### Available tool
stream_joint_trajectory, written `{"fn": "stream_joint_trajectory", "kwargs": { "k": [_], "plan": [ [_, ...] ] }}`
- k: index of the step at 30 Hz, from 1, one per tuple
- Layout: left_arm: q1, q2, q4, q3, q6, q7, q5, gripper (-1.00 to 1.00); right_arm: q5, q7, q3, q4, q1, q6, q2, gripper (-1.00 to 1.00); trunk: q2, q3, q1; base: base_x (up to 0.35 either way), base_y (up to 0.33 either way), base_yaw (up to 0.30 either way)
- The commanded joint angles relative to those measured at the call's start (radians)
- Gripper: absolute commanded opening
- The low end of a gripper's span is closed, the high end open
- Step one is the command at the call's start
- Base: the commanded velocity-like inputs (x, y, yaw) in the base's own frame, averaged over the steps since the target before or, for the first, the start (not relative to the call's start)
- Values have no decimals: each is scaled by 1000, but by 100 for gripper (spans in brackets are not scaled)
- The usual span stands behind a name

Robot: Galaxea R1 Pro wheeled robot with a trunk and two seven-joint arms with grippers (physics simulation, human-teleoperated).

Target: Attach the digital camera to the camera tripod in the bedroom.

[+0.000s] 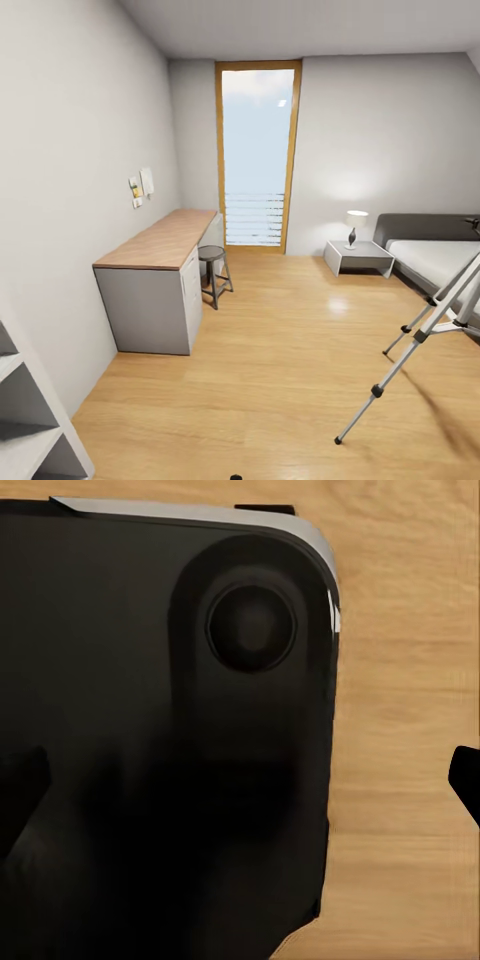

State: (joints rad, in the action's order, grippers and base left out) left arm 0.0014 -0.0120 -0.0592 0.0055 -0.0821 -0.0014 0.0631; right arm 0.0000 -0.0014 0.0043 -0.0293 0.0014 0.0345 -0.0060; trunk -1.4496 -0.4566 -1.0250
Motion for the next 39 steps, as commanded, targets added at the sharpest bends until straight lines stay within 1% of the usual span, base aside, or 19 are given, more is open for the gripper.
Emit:
{"fn": "stream_joint_trajectory", "kwargs": {
  "k": [1, 5, 16, 22, 39],
  "plan": [
    [0, 0, -1, 0, -1, 0, 6, 100, 0, 0, 0, -1, 0, 2, 0, 100, 0, -1, 0, 5, 325, 0],
    [0, 0, -1, -2, 2, -1, 7, 100, 0, 0, 1, -1, 0, 3, 1, 100, 0, -1, 0, 85, 316, 0],
    [0, 0, -1, -3, 10, -2, 5, 100, -3, -2, -4, 0, 0, 5, 1, 100, 0, -1, 0, 204, 252, -9],
    [0, 0, -1, -1, 4, -2, 5, 100, -6, -2, -8, 0, 0, 7, 3, 100, 0, -1, 0, 49, 54, -173],
    [0, -2, -7, -2, 1, -1, 6, 100, -6, -2, -9, 0, 0, 7, 2, 100, 0, -1, 0, 4, 4, -237]
  ]
}}
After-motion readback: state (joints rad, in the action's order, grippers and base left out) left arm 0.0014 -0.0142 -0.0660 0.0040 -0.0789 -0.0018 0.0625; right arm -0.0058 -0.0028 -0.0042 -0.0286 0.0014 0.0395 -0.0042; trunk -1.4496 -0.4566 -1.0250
